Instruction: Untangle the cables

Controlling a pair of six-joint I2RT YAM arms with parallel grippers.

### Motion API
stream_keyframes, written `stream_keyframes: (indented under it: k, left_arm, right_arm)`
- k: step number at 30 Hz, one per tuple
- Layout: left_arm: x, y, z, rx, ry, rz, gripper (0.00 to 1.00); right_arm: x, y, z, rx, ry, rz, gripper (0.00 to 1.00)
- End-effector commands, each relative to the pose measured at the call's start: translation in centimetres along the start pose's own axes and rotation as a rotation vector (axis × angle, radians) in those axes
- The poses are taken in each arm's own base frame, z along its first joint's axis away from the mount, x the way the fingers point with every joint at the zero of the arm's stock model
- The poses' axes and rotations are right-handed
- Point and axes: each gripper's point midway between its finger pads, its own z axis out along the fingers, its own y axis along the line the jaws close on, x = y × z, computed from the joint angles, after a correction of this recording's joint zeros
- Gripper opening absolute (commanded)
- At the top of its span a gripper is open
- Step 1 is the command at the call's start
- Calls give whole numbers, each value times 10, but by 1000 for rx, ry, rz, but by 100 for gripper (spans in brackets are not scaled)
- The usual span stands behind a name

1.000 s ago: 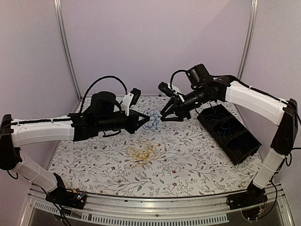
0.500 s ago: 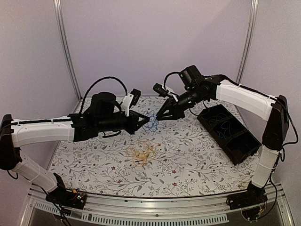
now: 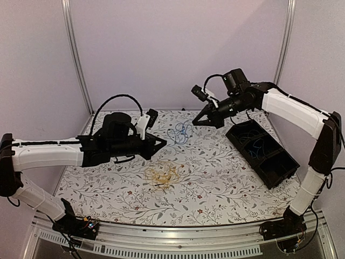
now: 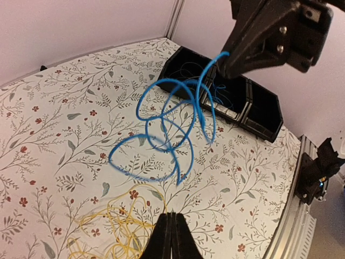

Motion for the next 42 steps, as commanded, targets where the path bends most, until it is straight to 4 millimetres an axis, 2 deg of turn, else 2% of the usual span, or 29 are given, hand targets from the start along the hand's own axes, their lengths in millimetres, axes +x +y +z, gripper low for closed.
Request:
stream_keyframes:
  k: [1,4,8,12,14,18,19,20,21,22,25,30,34,38,42]
  left_arm:
    - [8,12,-9,-45,-7,-7,0]
    - [14,24,-9,-78,-5,-22,0]
    - [23,45,-11,-134,0,-64,0]
    - [20,48,-9,-134,-21,-71,2]
    - [16,41,-3,-94,-26,-66,14]
    - [10,11,13,9,-45,-17,34]
    - [8,4,17,14,-58,5,51]
    - [7,1,23,-11,-74,23,65]
    - [5,-3,26,-35,-101,50,71]
    - [3,-12,28,-28,-125,85,74]
    - [-2,-35,33,34,-189,166,75]
    - [-16,-54,47,85,-265,252,73]
    - [-22,-55,74,71,-275,263,72]
    - [-36,-67,97,122,-345,247,73]
    - [-33,-79,127,187,-343,242,68]
  right_arm:
    - [-19,-26,-68,144,-114,-20,0]
    - [-15,-38,-94,202,-141,-4,0]
    - [-11,-45,-125,255,-174,10,0]
    - [-4,-38,-128,244,-166,4,0]
    - [-3,-30,-126,206,-177,8,0]
    - [-6,-20,-125,154,-200,11,0]
    - [-8,-19,-126,149,-205,14,0]
    - [-9,-18,-126,145,-209,13,0]
    - [-10,-16,-126,137,-213,15,0]
    - [-10,-15,-125,129,-213,17,0]
    - [-10,-10,-119,107,-203,21,0]
    - [-8,4,-99,101,-152,-23,0]
    - [-12,17,-93,73,-143,-56,0]
    - [-21,24,-93,60,-149,-89,0]
    - [-34,31,-98,25,-165,-96,0]
